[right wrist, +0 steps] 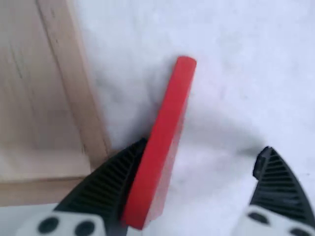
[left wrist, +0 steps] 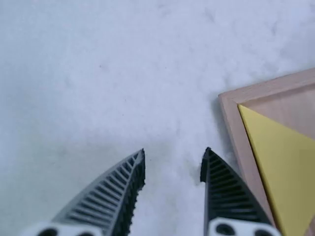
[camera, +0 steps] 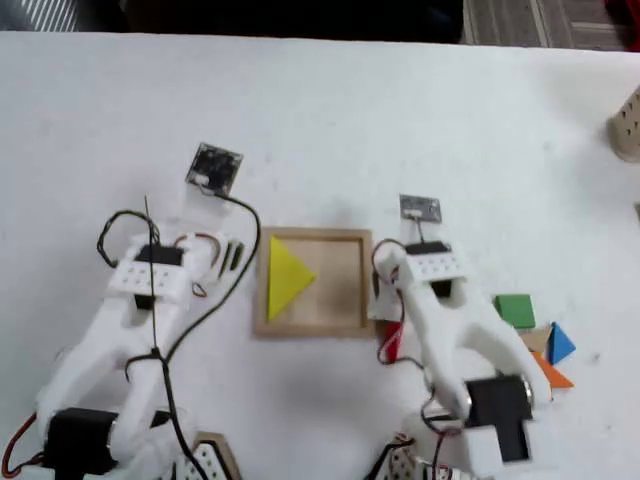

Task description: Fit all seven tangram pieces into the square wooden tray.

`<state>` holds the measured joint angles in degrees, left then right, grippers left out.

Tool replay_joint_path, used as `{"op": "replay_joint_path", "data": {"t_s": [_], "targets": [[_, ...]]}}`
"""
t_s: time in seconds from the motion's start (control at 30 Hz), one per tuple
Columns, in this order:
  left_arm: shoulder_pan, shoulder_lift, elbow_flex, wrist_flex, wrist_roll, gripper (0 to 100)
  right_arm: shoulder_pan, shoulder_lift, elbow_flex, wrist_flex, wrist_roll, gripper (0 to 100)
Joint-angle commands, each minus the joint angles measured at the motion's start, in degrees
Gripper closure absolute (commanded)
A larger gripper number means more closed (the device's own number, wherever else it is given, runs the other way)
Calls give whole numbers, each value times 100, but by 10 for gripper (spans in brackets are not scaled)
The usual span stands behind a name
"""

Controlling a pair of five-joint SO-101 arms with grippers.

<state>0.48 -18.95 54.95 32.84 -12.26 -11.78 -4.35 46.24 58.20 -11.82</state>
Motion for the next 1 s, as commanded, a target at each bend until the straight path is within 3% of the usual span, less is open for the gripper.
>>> {"op": "replay_joint_path", "data": {"t_s": [0.0,0.1,0.2,0.63,0.83,0.97], "targets": [[22,-251,-79,44,-53,805,-75,541,-571,365,360,776],[22,-251,-79,44,-53,805,-40,769,-791,400,589,911],[31,-251,-79,44,-53,805,-40,778,-826,400,756,985],[31,-251,-88,44,-53,805,585,-532,-695,690,818,981],[22,-251,-88,35,-53,805,418,-1965,-1204,1455,1046,981],[13,-251,-88,35,-53,805,-57,-2440,-1424,1385,1055,981]]}}
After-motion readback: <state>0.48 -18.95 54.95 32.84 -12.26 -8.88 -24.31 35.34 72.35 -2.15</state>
